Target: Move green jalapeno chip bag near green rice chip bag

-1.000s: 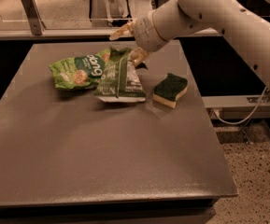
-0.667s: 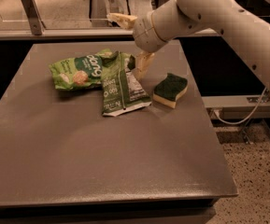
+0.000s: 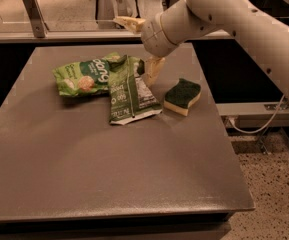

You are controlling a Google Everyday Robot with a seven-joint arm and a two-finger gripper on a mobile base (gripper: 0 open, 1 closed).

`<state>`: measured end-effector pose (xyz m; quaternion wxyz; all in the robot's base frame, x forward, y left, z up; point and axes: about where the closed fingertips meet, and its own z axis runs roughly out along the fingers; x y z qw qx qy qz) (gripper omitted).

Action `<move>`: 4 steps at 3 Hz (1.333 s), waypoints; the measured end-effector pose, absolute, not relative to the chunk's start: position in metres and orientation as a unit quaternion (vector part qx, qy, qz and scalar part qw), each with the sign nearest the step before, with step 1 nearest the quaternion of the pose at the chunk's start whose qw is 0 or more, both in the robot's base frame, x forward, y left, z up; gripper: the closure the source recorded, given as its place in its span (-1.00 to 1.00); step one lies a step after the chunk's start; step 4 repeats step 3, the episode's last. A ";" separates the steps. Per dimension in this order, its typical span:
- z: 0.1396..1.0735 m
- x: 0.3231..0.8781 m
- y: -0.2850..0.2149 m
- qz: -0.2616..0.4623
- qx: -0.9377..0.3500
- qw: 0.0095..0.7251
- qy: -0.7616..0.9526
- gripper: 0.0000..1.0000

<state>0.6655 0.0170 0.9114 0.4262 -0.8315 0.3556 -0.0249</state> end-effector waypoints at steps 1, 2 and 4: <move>0.912 0.667 0.005 -0.029 -0.839 0.411 0.356 -1.00; 0.928 0.663 -0.025 -0.040 -0.841 0.403 0.357 -1.00; 0.927 0.663 -0.025 -0.040 -0.841 0.403 0.357 -1.00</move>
Offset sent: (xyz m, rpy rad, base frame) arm -0.0042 -0.0557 0.0277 -0.0631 -0.0302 -0.0167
